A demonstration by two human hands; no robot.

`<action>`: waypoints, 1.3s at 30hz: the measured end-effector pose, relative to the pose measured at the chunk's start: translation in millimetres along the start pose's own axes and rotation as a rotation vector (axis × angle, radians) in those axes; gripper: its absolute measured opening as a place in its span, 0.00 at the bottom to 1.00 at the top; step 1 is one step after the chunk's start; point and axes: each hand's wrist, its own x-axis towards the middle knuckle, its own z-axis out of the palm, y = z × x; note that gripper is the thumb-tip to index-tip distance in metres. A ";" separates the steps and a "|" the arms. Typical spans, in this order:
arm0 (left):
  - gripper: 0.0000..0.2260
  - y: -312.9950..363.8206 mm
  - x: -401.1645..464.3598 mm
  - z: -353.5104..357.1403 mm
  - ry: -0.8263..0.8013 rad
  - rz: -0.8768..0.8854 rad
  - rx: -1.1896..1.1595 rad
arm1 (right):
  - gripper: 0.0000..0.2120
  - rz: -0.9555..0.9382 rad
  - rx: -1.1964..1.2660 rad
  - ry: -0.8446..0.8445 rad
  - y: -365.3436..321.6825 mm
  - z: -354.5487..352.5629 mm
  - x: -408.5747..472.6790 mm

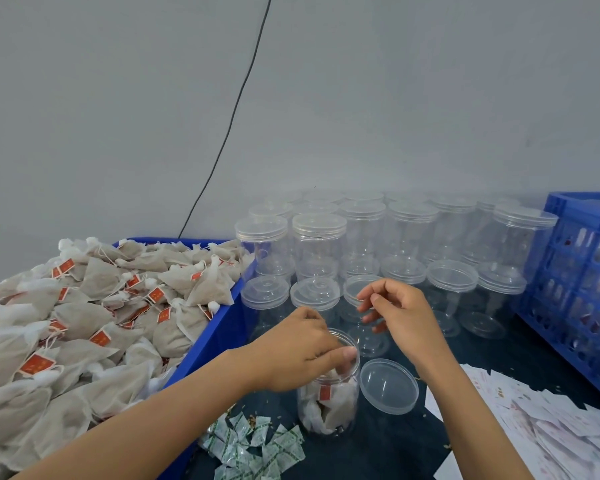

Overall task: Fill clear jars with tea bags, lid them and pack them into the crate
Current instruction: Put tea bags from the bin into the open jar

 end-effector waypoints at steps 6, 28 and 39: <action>0.36 1.2 1.7 10.6 -0.207 -0.093 -0.018 | 0.13 0.014 -0.035 -0.040 1.2 -0.2 -0.5; 0.13 -26.9 -40.3 10.3 0.347 -0.366 -0.778 | 0.11 0.095 -0.115 -0.196 -2.8 7.4 -4.3; 0.12 -54.2 -42.7 32.1 -0.489 -0.611 -0.263 | 0.10 0.112 -0.143 -0.206 0.2 8.9 -3.1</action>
